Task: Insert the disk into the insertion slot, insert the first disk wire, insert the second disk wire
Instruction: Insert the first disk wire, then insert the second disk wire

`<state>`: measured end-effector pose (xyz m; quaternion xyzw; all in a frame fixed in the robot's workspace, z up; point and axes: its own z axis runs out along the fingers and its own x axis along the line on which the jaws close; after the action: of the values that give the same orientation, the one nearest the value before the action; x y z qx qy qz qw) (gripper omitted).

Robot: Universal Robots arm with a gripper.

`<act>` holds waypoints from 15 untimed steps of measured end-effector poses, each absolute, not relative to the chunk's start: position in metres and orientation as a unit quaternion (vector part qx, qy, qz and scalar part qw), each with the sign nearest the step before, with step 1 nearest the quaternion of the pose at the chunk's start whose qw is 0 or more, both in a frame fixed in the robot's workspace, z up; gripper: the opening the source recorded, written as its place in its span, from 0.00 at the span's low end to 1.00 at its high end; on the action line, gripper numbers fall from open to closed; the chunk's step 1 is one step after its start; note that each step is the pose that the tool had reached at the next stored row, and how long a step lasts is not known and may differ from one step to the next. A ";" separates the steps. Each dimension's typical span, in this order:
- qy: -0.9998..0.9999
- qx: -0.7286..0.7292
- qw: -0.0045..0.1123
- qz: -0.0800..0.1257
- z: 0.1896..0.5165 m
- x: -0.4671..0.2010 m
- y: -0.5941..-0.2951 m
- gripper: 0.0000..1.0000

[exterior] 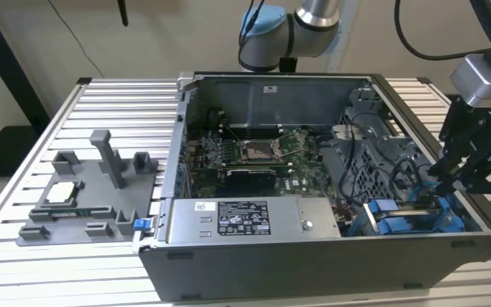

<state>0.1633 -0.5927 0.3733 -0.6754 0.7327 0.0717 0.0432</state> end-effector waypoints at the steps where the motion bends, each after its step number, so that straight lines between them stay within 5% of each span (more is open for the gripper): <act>1: 0.733 -0.675 0.043 0.072 0.375 0.163 -0.593 1.00; 15: 0.733 -0.675 0.043 0.072 0.377 0.165 -0.593 1.00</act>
<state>0.1651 -0.5926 0.3772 -0.6753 0.7327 0.0717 0.0432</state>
